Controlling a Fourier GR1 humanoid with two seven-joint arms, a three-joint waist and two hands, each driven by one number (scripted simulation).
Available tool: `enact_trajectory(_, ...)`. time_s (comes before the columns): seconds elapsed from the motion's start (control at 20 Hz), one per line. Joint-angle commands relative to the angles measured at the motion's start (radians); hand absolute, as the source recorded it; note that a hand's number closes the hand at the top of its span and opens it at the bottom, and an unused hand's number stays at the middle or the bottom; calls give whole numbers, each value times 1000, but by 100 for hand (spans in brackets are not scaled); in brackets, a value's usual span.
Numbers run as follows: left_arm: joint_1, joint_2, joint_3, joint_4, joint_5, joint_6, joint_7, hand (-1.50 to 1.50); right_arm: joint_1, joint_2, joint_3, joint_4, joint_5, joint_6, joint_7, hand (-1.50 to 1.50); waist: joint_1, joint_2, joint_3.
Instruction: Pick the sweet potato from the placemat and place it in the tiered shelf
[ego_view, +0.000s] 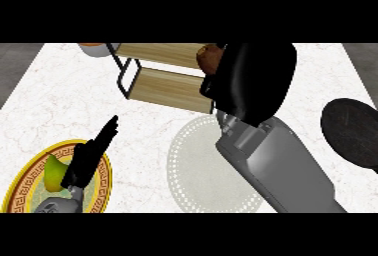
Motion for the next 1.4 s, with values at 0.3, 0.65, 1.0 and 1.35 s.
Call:
enact_trajectory(0.3,7,-2,4,1,-6,-10,-28,0,-304,12,-252,545,-51,-117,-21,150,14,12,1)
enact_trajectory(0.65,-29,-14,11,12,0,-23,7,0,-458,12,-345,871,-120,-216,-142,150,15,16,1)
enact_trajectory(1.0,18,-29,-12,-31,-14,-18,-19,0,-473,12,-462,1061,-227,-366,-279,150,43,24,2)
enact_trajectory(1.35,-39,-12,-11,-35,-12,-41,5,0,-364,12,-674,926,-567,-701,-445,-150,83,39,7)
